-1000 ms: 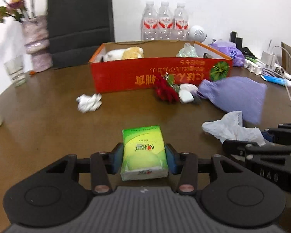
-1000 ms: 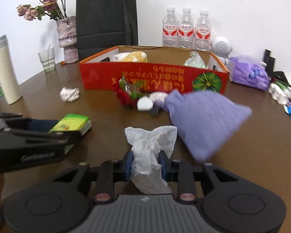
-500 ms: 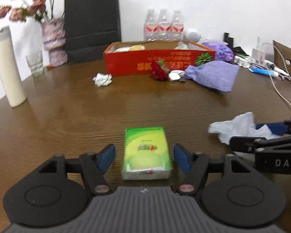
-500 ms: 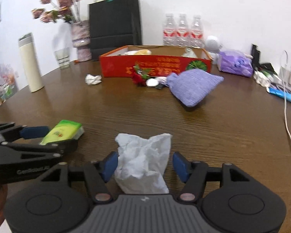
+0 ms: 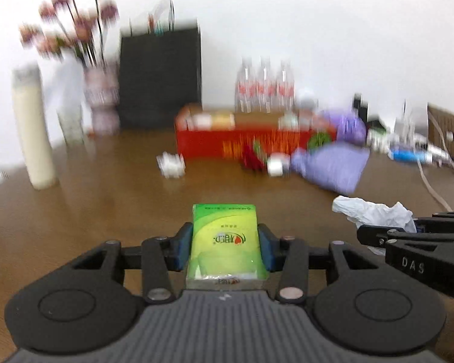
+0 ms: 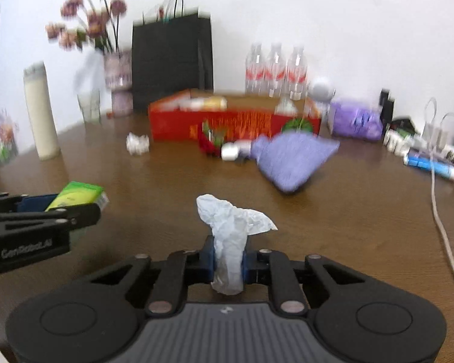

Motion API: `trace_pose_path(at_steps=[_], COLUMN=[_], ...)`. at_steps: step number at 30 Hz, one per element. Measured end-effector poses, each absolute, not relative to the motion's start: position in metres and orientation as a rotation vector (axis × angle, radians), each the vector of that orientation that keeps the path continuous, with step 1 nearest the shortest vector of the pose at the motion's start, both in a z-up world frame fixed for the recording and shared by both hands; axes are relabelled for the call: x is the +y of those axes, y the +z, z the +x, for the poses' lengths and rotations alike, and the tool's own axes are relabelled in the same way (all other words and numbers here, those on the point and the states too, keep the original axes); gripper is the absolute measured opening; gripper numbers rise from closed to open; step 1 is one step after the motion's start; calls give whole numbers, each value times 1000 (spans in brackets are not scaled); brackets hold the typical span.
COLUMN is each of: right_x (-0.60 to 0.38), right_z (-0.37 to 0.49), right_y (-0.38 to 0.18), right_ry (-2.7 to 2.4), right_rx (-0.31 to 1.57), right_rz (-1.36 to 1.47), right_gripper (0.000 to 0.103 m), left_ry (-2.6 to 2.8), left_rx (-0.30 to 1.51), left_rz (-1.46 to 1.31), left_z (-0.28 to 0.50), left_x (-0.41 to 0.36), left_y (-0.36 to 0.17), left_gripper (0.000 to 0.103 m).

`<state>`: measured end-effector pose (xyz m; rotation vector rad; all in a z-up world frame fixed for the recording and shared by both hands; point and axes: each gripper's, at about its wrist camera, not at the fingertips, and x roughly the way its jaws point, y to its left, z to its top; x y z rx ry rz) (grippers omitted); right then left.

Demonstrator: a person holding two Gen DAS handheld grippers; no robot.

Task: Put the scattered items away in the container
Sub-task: 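Carry the tissue pack and crumpled tissue toward the box with both tools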

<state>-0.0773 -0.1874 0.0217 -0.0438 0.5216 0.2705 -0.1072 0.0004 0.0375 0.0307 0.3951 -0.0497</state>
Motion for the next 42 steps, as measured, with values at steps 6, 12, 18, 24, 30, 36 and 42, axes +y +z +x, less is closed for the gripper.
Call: trace_pose_path(at_steps=[6, 12, 18, 24, 30, 36, 42], right_x=[-196, -200, -197, -198, -190, -192, -195], right_z=[-110, -152, -176, -188, -186, -153, -91], right_y=[46, 45, 42, 46, 46, 57, 73], right_ry=[254, 266, 261, 281, 303, 309, 270], right_rx=[374, 298, 301, 271, 214, 193, 202], right_rz=[26, 51, 56, 53, 17, 24, 39], right_gripper=[15, 15, 15, 15, 14, 14, 14], left_ry=[-58, -63, -67, -75, -78, -80, -71], left_rx=[327, 244, 218, 183, 197, 202, 180], left_rz=[17, 8, 28, 31, 15, 18, 25], left_z=[-141, -182, -206, -213, -197, -154, -95], left_x=[-6, -9, -16, -20, -20, -20, -20], left_y=[48, 47, 49, 54, 56, 69, 85], left_gripper=[46, 46, 46, 46, 46, 46, 46])
